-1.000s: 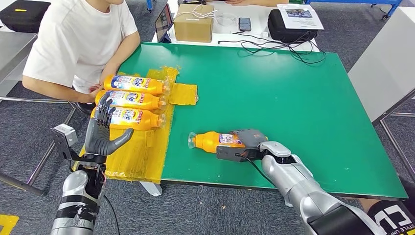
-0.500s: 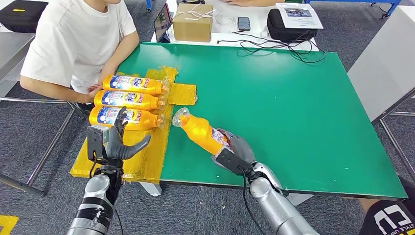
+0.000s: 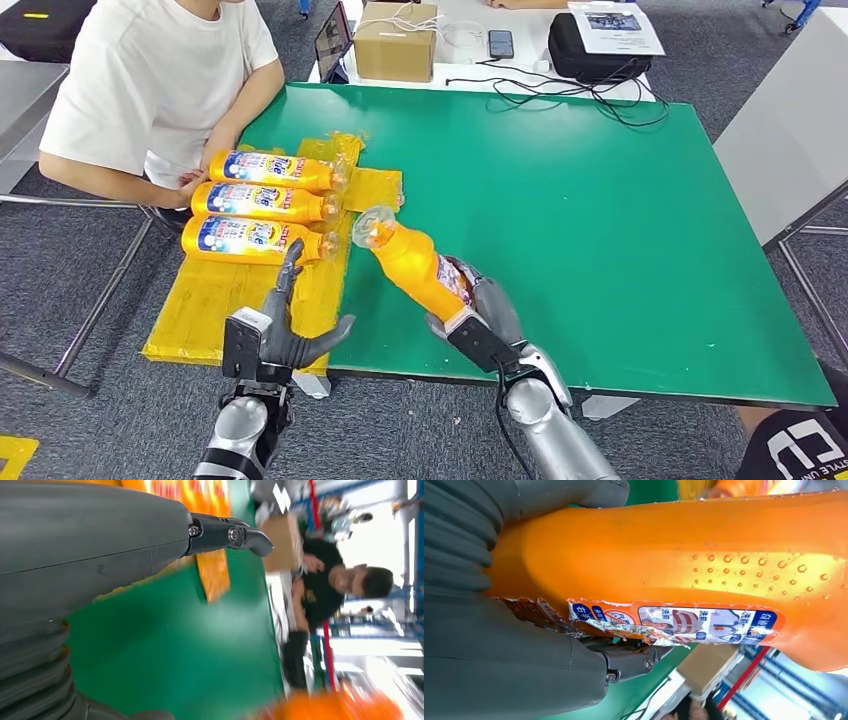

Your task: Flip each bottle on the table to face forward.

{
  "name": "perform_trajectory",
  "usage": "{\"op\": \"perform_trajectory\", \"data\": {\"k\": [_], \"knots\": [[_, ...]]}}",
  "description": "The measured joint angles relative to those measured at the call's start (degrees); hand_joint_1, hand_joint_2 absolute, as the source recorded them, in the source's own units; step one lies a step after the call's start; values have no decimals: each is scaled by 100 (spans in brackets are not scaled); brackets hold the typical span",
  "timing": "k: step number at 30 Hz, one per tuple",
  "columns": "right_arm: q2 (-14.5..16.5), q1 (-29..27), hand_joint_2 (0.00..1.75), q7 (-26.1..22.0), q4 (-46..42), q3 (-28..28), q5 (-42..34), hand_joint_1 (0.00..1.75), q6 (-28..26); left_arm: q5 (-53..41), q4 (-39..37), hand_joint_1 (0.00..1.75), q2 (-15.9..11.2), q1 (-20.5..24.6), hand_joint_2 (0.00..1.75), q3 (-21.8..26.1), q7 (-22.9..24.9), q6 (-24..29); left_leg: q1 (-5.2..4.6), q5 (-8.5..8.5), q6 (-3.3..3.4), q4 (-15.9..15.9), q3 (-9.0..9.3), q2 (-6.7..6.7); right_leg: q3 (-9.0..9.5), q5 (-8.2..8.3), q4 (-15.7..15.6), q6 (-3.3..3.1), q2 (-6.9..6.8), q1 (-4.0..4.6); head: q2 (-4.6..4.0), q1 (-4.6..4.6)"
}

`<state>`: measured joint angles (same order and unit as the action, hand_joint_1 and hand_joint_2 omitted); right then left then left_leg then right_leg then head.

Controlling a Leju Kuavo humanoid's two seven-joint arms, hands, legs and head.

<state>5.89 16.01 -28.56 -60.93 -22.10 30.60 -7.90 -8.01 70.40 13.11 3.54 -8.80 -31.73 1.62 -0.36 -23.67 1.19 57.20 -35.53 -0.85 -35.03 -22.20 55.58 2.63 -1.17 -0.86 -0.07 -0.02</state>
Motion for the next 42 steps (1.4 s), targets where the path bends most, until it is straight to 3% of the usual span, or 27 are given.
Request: {"op": "perform_trajectory", "data": {"k": [8, 20, 37, 41, 42], "knots": [[281, 11, 175, 1, 128, -464, 333, 175, -72, 793, 97, 0, 64, -87, 175, -380, 424, -1153, 3, 2, -1, 0, 0, 0, -2, 0, 1, 0, 1, 3, 0, 0], [674, 290, 175, 208, 225, -1096, 643, 175, -451, 1209, 75, 0, 118, -13, 175, -503, 621, -1386, 3, 2, -1, 0, 0, 0, -3, 0, 1, 0, 0, 2, 0, -1], [926, 333, 175, 181, 646, -1505, 428, 175, -320, 1795, 42, 4, 118, -5, 175, -454, 599, -1629, 3, 2, -1, 0, -2, -2, -8, 0, 1, -1, 1, 3, 0, 1], [951, 342, 175, 166, 754, -1560, 434, 175, -310, 2074, 43, 165, 118, -12, 175, -402, 617, -1803, 3, 2, -1, 0, -2, -1, -8, 0, 1, -1, 2, 3, 0, 0], [958, 350, 175, 158, 789, -1580, 441, 175, -311, 2179, 44, 173, 118, -17, 175, -375, 634, -1871, 3, 2, -1, 0, -2, -2, -8, 0, 1, -1, 2, 3, 0, 0]]}}
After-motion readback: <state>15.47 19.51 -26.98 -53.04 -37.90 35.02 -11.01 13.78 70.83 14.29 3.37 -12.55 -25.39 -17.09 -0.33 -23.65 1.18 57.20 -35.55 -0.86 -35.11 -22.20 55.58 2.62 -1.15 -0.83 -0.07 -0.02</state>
